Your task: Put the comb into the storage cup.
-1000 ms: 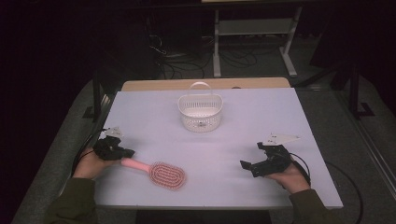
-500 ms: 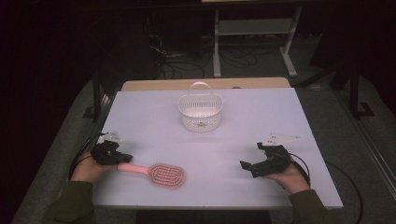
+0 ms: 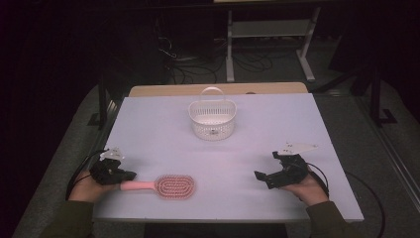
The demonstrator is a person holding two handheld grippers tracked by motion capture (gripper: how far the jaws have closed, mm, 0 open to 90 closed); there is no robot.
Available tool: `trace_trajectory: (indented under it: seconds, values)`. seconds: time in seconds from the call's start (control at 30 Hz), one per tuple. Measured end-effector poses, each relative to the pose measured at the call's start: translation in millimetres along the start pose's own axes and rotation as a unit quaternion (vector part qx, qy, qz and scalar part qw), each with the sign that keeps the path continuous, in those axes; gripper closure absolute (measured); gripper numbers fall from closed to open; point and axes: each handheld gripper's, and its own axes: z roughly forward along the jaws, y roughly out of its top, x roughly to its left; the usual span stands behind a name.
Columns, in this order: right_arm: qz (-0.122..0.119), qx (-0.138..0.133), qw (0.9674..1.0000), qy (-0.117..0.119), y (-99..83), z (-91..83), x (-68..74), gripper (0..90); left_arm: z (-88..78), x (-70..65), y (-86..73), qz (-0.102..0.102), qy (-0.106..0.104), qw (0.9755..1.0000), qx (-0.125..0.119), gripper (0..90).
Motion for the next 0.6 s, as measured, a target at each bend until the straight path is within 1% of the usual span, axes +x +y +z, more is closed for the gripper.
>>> trace_trajectory:
  seconds: [0.13, 0.37, 0.47, 0.6]
  values:
    - [0.000, 0.000, 1.0000, 0.000, 0.0, 0.2, -0.1, 0.0, -2.7, -3.8, -5.4, 0.000, -0.001, 1.0000, -0.002, 90.0]
    - [-0.001, 0.000, 1.0000, -0.001, -0.1, 0.1, 0.1, 0.0, -8.4, -15.1, -16.2, -0.001, -0.002, 1.0000, -0.002, 90.0]
    - [-0.001, 0.000, 1.0000, -0.001, -0.2, -0.1, 0.0, 0.0, -9.6, -17.2, -18.6, -0.002, -0.001, 1.0000, -0.003, 90.0]
    - [-0.001, 0.001, 1.0000, -0.001, -0.2, 0.3, 0.0, 0.0, -11.9, -24.4, -23.4, -0.001, -0.003, 1.0000, -0.002, 90.0]
